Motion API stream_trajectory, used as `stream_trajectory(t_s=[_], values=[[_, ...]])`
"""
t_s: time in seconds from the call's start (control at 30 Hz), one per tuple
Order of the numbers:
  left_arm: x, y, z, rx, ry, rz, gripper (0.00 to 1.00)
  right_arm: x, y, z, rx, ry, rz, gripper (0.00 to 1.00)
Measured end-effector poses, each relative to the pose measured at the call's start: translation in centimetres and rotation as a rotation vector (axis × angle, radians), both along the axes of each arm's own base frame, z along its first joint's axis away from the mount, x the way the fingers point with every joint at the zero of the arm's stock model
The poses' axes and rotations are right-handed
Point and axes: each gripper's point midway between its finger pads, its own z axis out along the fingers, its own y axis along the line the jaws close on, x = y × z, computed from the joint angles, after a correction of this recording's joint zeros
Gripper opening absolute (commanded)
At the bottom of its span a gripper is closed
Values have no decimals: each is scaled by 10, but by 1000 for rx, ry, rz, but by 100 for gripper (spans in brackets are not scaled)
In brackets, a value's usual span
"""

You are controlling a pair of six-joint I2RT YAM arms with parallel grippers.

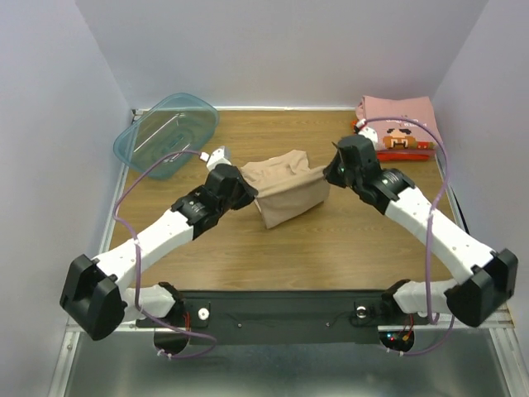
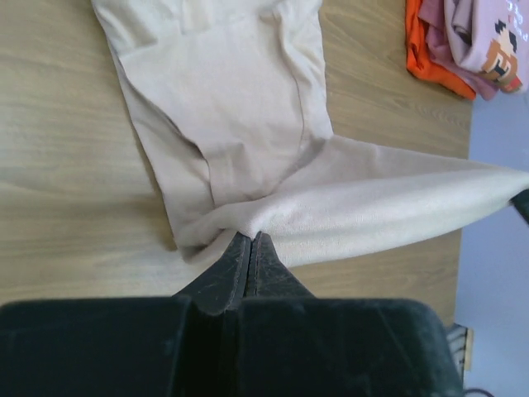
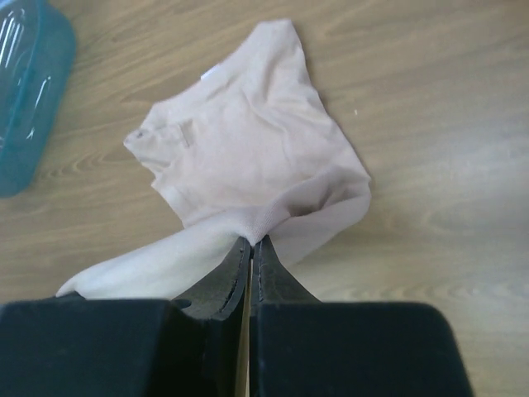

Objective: Fold and stack the t-shirts
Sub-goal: Fold the tshirt

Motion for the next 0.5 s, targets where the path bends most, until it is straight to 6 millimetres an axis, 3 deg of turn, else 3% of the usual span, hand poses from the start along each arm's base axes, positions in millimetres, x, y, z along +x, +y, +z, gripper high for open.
stream_trajectory(t_s=[0.13,0.23,0.37,0.5], values=[[32,7,4,40,-21,20,0,36,13,7,-49,-26,1,0],[52,12,4,60,-21,30,0,64,21,-1,-96,-18,1,1],[74,20,-7,73,-2,41,0,100,26,-17,-123,10,2,0],[95,26,-25,77,32,50,0,131,30,-47,-127,64,18,0]])
